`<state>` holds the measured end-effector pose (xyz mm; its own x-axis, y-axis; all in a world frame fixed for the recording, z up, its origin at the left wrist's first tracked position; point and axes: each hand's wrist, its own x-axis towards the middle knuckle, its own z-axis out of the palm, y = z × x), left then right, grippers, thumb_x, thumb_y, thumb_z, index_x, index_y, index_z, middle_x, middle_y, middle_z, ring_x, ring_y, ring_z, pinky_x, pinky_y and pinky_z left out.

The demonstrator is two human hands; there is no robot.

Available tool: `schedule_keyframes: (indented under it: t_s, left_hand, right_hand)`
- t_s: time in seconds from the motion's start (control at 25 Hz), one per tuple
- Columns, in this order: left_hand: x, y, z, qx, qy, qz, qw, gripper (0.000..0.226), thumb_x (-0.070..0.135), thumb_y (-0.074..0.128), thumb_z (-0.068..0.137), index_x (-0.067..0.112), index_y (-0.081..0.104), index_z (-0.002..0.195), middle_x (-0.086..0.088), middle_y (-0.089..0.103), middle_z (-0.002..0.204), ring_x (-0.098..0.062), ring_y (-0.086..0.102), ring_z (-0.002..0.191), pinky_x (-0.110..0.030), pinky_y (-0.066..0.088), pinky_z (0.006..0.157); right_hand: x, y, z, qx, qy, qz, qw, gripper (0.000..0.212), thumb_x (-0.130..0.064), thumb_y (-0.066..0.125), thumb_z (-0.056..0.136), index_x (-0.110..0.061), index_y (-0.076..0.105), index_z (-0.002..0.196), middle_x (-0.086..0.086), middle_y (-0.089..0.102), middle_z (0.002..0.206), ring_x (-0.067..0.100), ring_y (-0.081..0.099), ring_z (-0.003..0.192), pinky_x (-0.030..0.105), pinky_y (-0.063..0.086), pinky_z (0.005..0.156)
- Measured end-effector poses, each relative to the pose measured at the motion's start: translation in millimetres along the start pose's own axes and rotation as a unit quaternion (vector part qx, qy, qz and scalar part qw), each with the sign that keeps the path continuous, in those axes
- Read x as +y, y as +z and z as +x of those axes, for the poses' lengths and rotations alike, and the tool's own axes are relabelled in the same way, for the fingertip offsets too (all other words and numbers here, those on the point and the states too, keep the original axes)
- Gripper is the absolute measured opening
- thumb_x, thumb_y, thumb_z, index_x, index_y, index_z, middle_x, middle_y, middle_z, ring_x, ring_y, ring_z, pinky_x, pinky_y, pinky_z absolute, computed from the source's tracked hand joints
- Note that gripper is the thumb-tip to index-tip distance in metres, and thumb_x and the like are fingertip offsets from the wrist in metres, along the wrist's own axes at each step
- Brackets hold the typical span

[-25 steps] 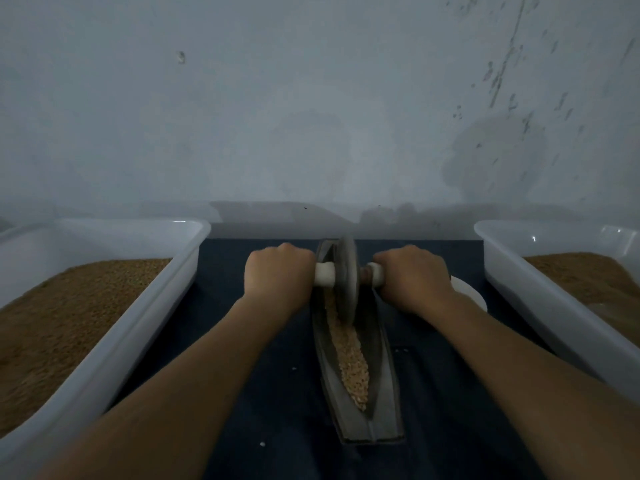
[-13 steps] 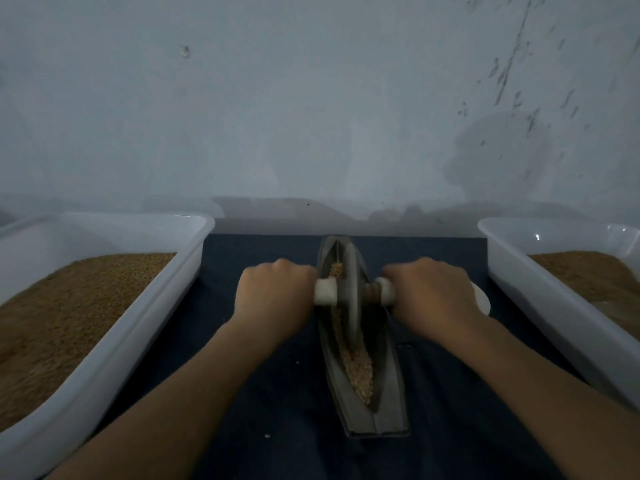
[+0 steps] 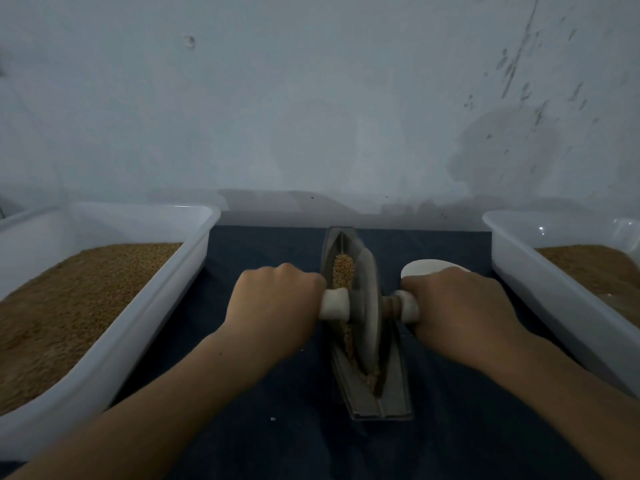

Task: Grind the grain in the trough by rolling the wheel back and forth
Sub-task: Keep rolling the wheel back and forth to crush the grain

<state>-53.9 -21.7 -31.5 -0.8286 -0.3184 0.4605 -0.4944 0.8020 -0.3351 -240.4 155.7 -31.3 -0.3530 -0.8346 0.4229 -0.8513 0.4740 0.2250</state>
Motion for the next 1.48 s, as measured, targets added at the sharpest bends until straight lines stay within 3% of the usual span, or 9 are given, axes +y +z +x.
schedule_keyframes:
  t_s: [0.16, 0.32, 0.4, 0.6, 0.76, 0.96, 1.16, 1.24, 1.48]
  left_hand:
    - [-1.5, 18.2, 44.3, -0.041, -0.057, -0.02, 0.997, 0.009, 0.031, 0.064, 0.085, 0.027, 0.059, 0.091, 0.006, 0.035, 0.066, -0.017, 0.039, 0.058, -0.033, 0.032, 0.053]
    - [-6.6, 14.0, 63.2, -0.083, -0.057, -0.031, 0.994, 0.014, 0.03, 0.063, 0.087, 0.026, 0.062, 0.1, 0.003, 0.046, 0.077, -0.02, 0.047, 0.066, -0.035, 0.038, 0.058]
    - [-4.5, 11.6, 39.2, -0.046, -0.041, -0.035, 0.997, 0.011, 0.032, 0.065, 0.083, 0.027, 0.059, 0.09, 0.006, 0.04, 0.07, -0.018, 0.043, 0.061, -0.033, 0.036, 0.054]
    - [-2.1, -4.1, -0.4, 0.06, 0.018, 0.001, 0.998, 0.06, 0.035, 0.084, 0.051, 0.03, 0.027, 0.07, 0.011, 0.022, 0.055, -0.01, 0.013, 0.044, -0.02, 0.004, 0.048]
    - [0.4, 23.6, 31.1, 0.008, -0.051, 0.006, 0.999, 0.03, 0.032, 0.066, 0.081, 0.028, 0.037, 0.079, 0.008, 0.033, 0.064, -0.017, 0.035, 0.054, -0.03, 0.026, 0.049]
    - [-5.3, 23.7, 60.2, -0.031, -0.072, -0.024, 0.997, 0.006, 0.027, 0.06, 0.087, 0.024, 0.056, 0.091, 0.002, 0.047, 0.074, -0.023, 0.05, 0.065, -0.034, 0.036, 0.056]
    - [1.0, 4.5, -2.6, 0.066, 0.012, -0.004, 0.998, 0.053, 0.031, 0.081, 0.056, 0.028, 0.029, 0.07, 0.01, 0.026, 0.056, -0.015, 0.023, 0.045, -0.022, 0.007, 0.047]
    - [-0.8, 2.1, -2.5, 0.078, 0.018, 0.003, 0.997, 0.057, 0.03, 0.082, 0.05, 0.027, 0.028, 0.069, 0.009, 0.027, 0.055, -0.016, 0.022, 0.044, -0.02, 0.004, 0.049]
    - [-3.9, 19.1, 66.8, -0.02, -0.038, 0.027, 0.999, 0.008, 0.026, 0.062, 0.087, 0.021, 0.055, 0.088, 0.002, 0.051, 0.074, -0.024, 0.055, 0.066, -0.033, 0.036, 0.055]
  right_hand:
    - [-2.2, 17.2, 50.2, -0.033, 0.038, 0.04, 0.998, 0.025, -0.033, 0.065, 0.079, -0.033, 0.043, 0.067, -0.009, 0.056, 0.072, 0.017, 0.054, 0.063, 0.028, 0.033, 0.052]
    - [-2.2, 15.3, 72.2, -0.067, 0.056, 0.046, 0.995, 0.014, -0.03, 0.064, 0.081, -0.032, 0.053, 0.074, -0.003, 0.062, 0.083, 0.025, 0.061, 0.076, 0.033, 0.041, 0.061]
    - [-1.4, 13.1, 44.9, -0.047, 0.034, 0.04, 0.998, 0.026, -0.03, 0.064, 0.079, -0.033, 0.042, 0.067, -0.008, 0.056, 0.073, 0.017, 0.055, 0.064, 0.028, 0.035, 0.052]
    - [1.6, 4.0, -7.6, 0.035, -0.007, -0.02, 0.999, 0.044, -0.035, 0.067, 0.063, -0.037, 0.022, 0.062, -0.01, 0.037, 0.056, 0.003, 0.032, 0.048, 0.021, 0.01, 0.044]
    - [0.7, 22.8, 39.1, 0.002, 0.019, 0.022, 1.0, 0.028, -0.031, 0.065, 0.077, -0.033, 0.038, 0.07, -0.01, 0.047, 0.068, 0.016, 0.047, 0.058, 0.027, 0.026, 0.049]
    - [-0.3, 25.4, 73.6, -0.015, 0.039, 0.034, 0.999, 0.02, -0.029, 0.063, 0.083, -0.032, 0.045, 0.077, -0.006, 0.049, 0.074, 0.025, 0.058, 0.072, 0.032, 0.035, 0.058]
    - [-0.5, 10.0, 1.9, 0.055, -0.019, -0.016, 0.998, 0.05, -0.03, 0.07, 0.064, -0.036, 0.02, 0.067, -0.01, 0.039, 0.058, 0.008, 0.034, 0.049, 0.021, 0.008, 0.046]
    - [1.3, 7.1, -4.8, 0.059, -0.005, -0.033, 0.998, 0.049, -0.033, 0.067, 0.061, -0.036, 0.018, 0.064, -0.01, 0.035, 0.055, 0.005, 0.028, 0.047, 0.019, 0.006, 0.047]
    - [-1.0, 27.7, 61.5, -0.036, 0.066, 0.078, 0.994, 0.01, -0.03, 0.064, 0.084, -0.031, 0.054, 0.081, -0.005, 0.06, 0.081, 0.025, 0.061, 0.077, 0.032, 0.037, 0.059]
